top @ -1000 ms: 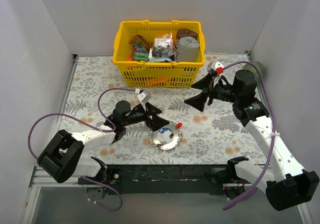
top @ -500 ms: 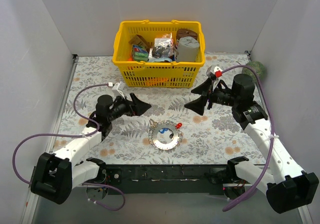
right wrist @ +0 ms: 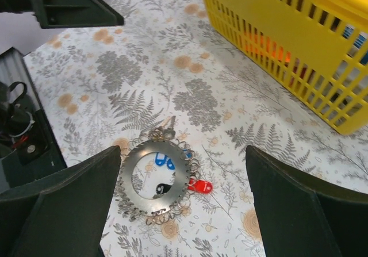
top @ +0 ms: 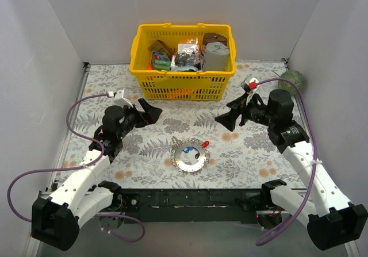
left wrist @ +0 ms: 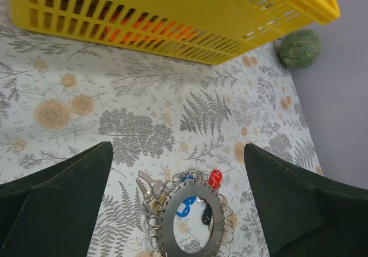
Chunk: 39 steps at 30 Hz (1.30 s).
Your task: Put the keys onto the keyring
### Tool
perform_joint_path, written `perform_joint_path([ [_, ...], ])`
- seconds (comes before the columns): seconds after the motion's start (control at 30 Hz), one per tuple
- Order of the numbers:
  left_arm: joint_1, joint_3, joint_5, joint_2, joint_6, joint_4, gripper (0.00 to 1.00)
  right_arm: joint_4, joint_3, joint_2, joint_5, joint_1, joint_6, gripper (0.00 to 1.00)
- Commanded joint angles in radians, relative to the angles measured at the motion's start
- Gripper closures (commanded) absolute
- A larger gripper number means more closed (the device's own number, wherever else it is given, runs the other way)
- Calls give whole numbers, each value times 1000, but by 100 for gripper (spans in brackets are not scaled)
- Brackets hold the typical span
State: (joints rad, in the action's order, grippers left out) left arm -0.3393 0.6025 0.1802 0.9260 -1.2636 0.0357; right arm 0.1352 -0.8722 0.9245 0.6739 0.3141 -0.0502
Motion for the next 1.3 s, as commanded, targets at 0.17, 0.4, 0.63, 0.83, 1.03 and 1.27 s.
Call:
perform_joint_path([
  [0.17, 8, 85, -201, -78, 18, -119, 2, 78, -16, -48, -440, -6, -56, 2],
  [0.4, 6, 86, -209, -95, 12, -112, 2, 46, 24, -119, -658, -6, -96, 2],
  [0.63, 6, 88, -232, -96, 35, -96, 2, -107, 134, -206, -772, -6, -137, 2],
  [0.83, 6, 75, -261, -93, 58, -71, 2, -270, 245, -282, -806, -7, -120, 2],
  [1.03, 6, 72, -271, -66, 75, -40, 2, -339, 288, -268, -829, -6, -93, 2],
  [1.27, 8, 86, -396, -44, 37, -40, 2, -377, 331, -188, -859, -6, -34, 2],
])
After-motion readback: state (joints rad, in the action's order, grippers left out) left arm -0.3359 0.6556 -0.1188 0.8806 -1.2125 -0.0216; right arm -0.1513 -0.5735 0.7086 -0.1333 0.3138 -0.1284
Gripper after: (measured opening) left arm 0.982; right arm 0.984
